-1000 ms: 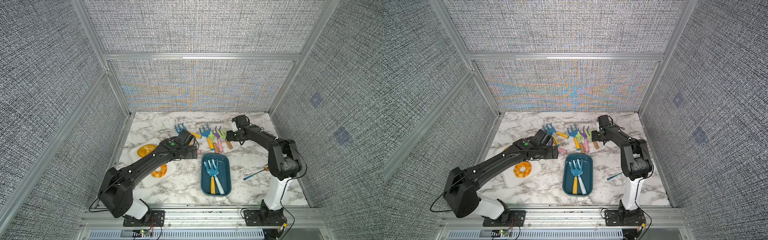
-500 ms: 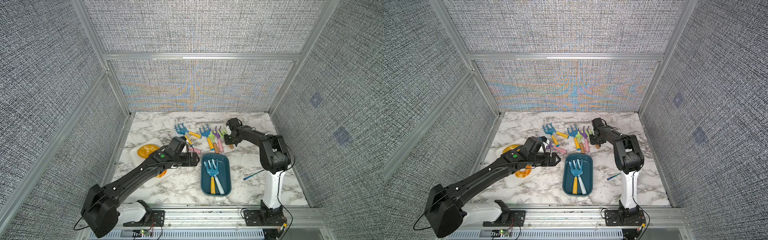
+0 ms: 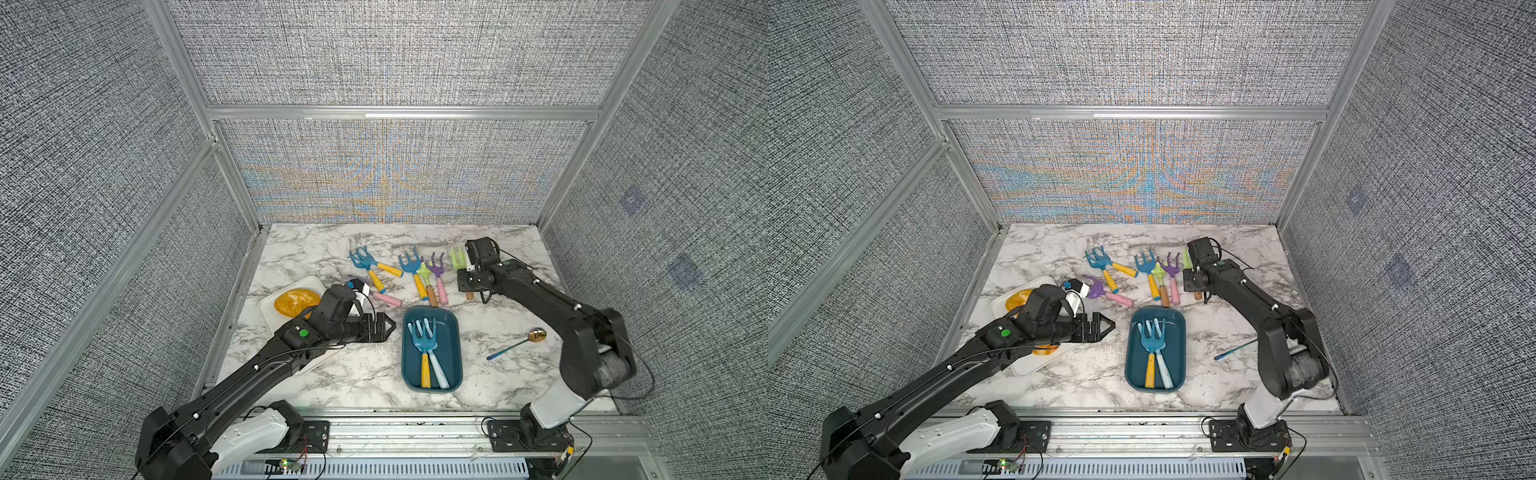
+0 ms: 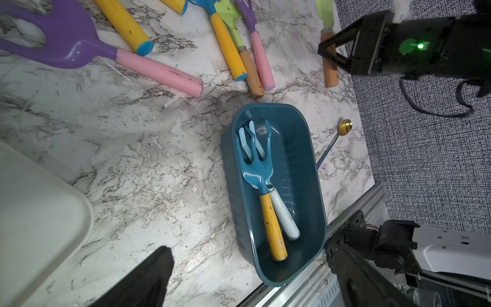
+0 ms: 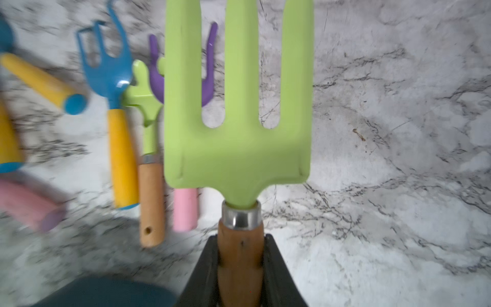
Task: Put the rake into the storage box
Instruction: Pick up the rake at the center of the board, then place the rake in the storage box.
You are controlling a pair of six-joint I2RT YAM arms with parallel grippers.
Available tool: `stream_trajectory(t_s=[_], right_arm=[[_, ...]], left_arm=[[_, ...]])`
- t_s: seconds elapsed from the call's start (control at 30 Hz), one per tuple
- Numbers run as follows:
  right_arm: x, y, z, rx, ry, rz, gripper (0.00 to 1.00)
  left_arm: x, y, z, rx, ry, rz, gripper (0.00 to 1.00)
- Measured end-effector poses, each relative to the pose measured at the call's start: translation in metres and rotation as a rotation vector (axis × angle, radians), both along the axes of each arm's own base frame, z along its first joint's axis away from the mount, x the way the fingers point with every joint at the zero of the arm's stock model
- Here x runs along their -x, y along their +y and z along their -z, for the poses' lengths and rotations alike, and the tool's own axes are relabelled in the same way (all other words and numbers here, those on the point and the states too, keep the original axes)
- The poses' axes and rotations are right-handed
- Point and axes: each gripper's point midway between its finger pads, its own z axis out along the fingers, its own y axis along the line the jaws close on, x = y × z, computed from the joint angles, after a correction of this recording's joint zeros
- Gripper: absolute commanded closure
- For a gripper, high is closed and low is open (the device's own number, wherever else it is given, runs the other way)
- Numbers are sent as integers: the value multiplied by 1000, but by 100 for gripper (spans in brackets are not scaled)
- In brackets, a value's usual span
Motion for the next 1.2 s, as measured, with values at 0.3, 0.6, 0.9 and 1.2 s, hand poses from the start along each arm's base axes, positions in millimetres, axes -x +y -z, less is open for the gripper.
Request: stream_trajectory(t_s=[0.3,0.6,0.9,1.2], right_arm=[[98,64,-39,-226,-22,-147,100],[176,96,-6,-354,123,-178,100],[215,102,53,-336,268,-132,98],[193,118,22,-327,206,-135,30]], left_arm=[[0,9,4,-15,-28,-33,1],[-1,9,19,-26,-15,-34,1],[-6,12,22,-41,-32,-58,1],[-11,19,15,-46,-71,-92,1]])
